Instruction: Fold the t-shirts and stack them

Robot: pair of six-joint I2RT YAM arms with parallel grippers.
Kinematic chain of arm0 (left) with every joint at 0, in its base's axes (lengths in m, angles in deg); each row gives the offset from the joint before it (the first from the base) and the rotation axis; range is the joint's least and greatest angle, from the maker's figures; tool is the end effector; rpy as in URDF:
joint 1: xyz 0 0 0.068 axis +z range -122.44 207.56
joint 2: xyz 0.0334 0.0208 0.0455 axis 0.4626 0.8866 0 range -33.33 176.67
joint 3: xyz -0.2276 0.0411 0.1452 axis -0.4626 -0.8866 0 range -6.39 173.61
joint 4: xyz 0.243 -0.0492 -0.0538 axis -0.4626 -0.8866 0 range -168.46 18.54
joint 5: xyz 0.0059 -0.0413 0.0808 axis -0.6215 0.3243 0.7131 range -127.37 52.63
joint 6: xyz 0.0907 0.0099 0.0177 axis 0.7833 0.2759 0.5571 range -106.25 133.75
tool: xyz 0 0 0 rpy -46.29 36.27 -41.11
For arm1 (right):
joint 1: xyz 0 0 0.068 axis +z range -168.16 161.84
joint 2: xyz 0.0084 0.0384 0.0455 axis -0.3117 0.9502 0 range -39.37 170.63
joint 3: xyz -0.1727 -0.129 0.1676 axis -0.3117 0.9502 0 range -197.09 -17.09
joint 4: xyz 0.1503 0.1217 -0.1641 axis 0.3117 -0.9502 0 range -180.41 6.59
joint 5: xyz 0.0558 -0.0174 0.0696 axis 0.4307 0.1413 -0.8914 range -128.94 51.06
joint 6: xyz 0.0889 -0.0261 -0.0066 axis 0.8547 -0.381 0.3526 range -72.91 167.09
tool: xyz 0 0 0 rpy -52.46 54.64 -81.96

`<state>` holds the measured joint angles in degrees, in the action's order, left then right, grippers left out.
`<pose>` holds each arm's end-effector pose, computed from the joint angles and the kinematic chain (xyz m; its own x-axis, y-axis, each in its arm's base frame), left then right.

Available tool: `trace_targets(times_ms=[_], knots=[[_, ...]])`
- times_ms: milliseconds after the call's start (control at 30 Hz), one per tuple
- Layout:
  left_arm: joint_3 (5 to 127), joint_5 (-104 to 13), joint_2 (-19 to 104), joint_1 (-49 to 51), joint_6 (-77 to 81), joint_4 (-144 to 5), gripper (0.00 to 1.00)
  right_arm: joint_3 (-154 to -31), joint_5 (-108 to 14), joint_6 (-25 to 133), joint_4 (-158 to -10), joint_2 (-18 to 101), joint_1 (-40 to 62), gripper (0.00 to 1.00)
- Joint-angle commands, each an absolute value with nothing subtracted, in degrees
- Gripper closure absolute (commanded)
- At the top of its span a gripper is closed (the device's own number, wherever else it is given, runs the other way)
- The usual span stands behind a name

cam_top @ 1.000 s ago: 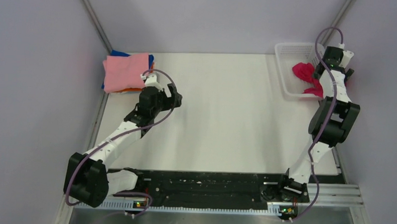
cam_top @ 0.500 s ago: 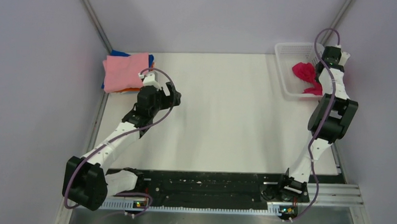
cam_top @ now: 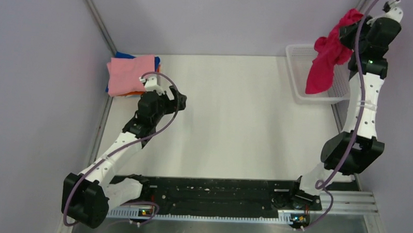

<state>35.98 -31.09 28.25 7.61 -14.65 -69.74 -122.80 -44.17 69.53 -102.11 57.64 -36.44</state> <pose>0.2732 -0.0895 0.2774 -0.3634 -0.3711 -0.8545 0.0776 0.9020 -0.4247 0.4125 -0.1282 0.4436 -0.0657 0.4220 -0.9042 0.2728 0.8792 0.3905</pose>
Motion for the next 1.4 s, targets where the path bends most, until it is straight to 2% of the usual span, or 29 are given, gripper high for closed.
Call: trace_targets(times_ms=[0, 200, 433, 567, 667, 733, 767, 867, 933, 1000, 1133, 1367], knots=[[34.53, -30.66, 25.14, 7.48, -14.75, -67.89, 0.01, -129.55, -69.53, 81.82, -91.86, 51.08, -32.98, 1.0], [33.32, -28.88, 22.37, 7.44, -15.27, -68.42, 0.01, -136.14, -72.14, 78.02, -97.22, 49.24, -15.11, 1.0], [32.43, -22.6, 18.68, 7.49, -17.59, -70.94, 0.01, -135.4, -80.31, 76.78, -97.89, 51.6, -0.81, 1.0], [32.03, -16.78, 16.36, 7.49, -19.82, -74.76, 0.01, -125.83, -78.56, 75.03, -97.25, 50.88, 0.41, 1.0], [32.08, -11.86, 15.4, 7.57, -22.55, -78.11, 0.01, -112.44, -70.75, 71.61, -97.76, 48.35, 0.32, 0.99], [32.63, -9.26, 15.41, 7.6, -24.28, -80.68, 0.01, -100.5, -63.31, 71.08, -96.68, 46.16, -0.46, 0.9], [32.87, -8.28, 15.68, 7.55, -24.79, -81.78, 0.01, -95.15, -59.2, 71.33, -96.05, 45.08, -1.17, 0.82], [34.07, -8.1, 17.15, 7.57, -25.71, -83.8, 0.01, -83.09, -46.69, 74.5, -96.9, 44.68, -4.4, 0.51], [34.92, -8.61, 18.84, 7.54, -26.29, -84.67, 0.01, -80.42, -40.43, 75.0, -100.03, 44.63, -6.15, 0.24], [35.89, -9.03, 21.02, 7.55, -27.26, -85.75, 0.01, -79.86, -35.1, 73.95, -102.38, 43.74, -6.32, 0.05], [37.55, -11.06, 26.22, 7.73, -28.9, -87.85, 0.01, -76.47, -32.01, 72.73, -101.74, 39.2, -6.22, 0.02], [40.53, -17.72, 36.64, 10.54, -28.51, -87.97, 0.01, -67.76, -35.37, 72.84, -95.6, 32.48, -0.7, 0.04]])
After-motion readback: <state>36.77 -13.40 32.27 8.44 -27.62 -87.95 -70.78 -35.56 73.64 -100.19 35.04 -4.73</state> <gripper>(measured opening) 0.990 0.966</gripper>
